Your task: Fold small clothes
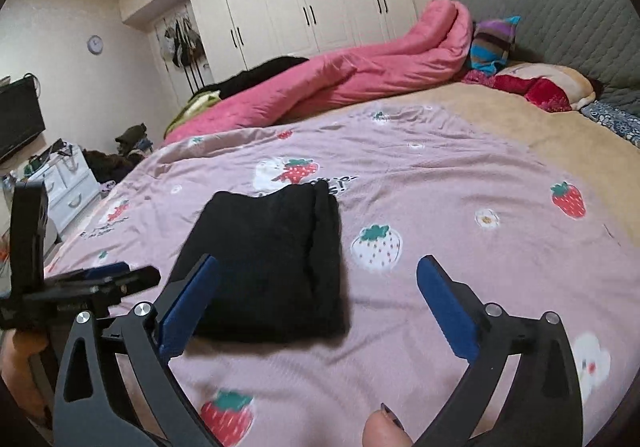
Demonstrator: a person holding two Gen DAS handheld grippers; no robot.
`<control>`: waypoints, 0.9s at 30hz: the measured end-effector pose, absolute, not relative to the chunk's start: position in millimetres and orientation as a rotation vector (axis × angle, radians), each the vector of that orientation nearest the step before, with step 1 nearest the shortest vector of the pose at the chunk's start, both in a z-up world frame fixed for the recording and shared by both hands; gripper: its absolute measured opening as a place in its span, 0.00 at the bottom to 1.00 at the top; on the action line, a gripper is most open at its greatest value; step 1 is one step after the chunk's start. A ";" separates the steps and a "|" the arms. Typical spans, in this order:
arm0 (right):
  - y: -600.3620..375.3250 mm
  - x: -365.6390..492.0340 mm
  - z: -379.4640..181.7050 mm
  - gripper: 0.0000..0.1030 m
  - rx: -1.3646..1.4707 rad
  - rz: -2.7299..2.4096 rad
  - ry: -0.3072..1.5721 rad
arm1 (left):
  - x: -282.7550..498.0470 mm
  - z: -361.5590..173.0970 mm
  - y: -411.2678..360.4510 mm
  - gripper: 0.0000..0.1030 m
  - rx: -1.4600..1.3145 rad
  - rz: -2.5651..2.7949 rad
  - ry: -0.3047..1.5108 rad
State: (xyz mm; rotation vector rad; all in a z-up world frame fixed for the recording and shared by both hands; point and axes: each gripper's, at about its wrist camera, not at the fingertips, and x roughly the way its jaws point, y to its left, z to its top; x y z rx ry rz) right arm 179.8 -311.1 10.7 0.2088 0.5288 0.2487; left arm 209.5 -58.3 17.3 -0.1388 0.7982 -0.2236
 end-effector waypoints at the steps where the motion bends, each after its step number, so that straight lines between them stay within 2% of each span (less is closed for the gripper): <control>1: -308.7 170.1 10.4 0.96 0.209 0.253 0.519 | 204.0 18.5 -56.2 0.91 -0.144 -0.225 0.790; 11: -283.6 112.5 8.3 0.96 0.096 0.259 0.460 | 140.1 24.9 -34.8 0.91 -0.137 -0.176 0.710; 27: -258.1 57.1 -14.0 0.96 -0.014 0.198 0.422 | 73.7 -0.2 -24.5 0.91 -0.101 -0.142 0.701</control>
